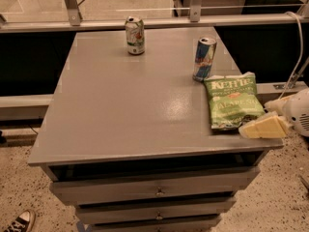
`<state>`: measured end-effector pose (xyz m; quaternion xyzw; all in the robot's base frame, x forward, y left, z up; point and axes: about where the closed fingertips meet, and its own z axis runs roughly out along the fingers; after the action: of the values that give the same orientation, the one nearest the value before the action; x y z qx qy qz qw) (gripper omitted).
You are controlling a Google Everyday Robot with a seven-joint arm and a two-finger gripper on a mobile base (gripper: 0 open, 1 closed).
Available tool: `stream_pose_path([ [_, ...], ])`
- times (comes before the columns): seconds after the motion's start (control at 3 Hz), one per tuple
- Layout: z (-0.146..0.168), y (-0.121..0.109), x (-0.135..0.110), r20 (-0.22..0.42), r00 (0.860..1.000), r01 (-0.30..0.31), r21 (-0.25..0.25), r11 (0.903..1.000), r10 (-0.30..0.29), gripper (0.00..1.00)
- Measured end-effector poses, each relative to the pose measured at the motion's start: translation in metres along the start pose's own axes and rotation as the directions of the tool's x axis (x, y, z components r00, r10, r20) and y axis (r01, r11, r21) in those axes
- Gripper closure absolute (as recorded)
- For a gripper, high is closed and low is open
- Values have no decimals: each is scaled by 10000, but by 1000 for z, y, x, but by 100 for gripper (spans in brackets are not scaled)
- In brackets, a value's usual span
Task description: Move green jalapeno chip bag near redbull can
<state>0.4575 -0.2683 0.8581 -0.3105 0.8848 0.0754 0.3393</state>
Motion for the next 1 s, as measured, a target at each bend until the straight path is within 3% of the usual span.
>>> stream_pose_path([
  [0.33, -6, -2, -5, -107, 9998, 147, -136, 9998, -148, 0],
  [0.67, -24, -2, -14, -167, 9988, 448, -141, 9989, -450, 0],
  [1.0, -67, 7, -57, 986, 9838, 1523, -180, 9882, -1498, 0],
])
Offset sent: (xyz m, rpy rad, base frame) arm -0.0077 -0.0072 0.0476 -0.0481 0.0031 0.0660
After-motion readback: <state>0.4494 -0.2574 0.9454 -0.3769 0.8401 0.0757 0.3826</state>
